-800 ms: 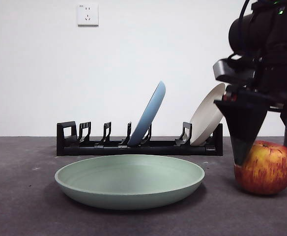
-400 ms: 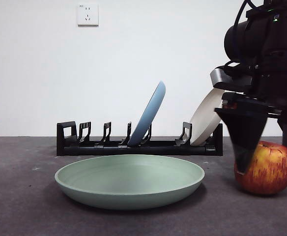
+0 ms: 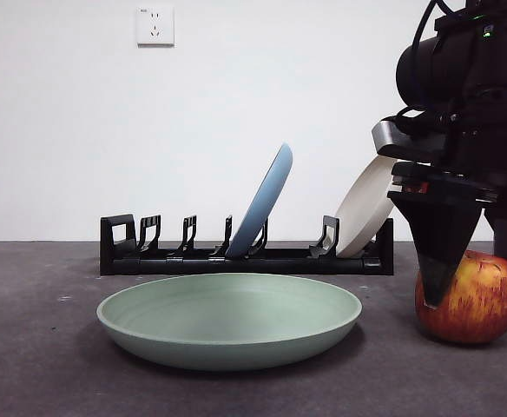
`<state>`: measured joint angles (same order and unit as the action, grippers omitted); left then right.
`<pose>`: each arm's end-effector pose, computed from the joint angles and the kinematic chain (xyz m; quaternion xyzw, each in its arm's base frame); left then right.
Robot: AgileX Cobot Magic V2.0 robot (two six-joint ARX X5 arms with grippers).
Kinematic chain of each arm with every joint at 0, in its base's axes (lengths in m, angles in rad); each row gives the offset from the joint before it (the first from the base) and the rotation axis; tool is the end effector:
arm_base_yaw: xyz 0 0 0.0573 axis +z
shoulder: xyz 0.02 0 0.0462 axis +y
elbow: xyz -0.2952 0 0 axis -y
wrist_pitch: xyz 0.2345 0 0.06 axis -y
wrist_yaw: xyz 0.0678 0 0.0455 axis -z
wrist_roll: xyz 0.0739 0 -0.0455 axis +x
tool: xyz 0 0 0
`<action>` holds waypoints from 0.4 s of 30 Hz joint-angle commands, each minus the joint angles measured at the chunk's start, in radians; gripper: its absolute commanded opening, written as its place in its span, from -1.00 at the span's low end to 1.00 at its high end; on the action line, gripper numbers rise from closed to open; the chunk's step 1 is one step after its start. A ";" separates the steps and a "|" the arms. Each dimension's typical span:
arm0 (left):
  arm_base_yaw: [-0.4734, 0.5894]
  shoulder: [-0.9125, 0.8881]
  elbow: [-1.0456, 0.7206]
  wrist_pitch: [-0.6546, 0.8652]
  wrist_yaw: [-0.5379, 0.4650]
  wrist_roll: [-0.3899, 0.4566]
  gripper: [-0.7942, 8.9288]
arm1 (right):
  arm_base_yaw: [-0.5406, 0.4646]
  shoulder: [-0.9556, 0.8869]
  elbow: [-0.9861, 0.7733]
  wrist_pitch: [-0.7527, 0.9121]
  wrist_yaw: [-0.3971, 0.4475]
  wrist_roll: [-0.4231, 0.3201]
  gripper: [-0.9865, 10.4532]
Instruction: Take the green plate from the plate rack,put the plate on the table,take the apple from the table,put the apple in the plate
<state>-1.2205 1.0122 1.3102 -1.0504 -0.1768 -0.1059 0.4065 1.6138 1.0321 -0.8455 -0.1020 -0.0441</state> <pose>0.0715 -0.1578 0.3840 0.1933 0.3055 -0.4481 0.8177 0.2559 0.1183 0.1799 -0.1154 0.6426 0.2044 0.7293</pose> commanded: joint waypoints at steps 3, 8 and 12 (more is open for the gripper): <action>-0.002 -0.001 0.002 0.000 -0.001 -0.006 -0.32 | 0.006 -0.064 0.000 -0.007 0.001 0.020 -0.86; -0.002 -0.001 0.002 0.001 -0.001 -0.002 -0.32 | 0.047 -0.156 0.000 0.032 0.004 0.059 -0.86; -0.002 -0.001 0.002 -0.002 0.000 -0.003 -0.32 | 0.134 -0.170 0.000 0.098 0.005 0.106 -0.86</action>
<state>-1.2205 1.0122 1.3102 -1.0508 -0.1764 -0.1059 0.5167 1.4357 1.0321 -0.7612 -0.0959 0.0292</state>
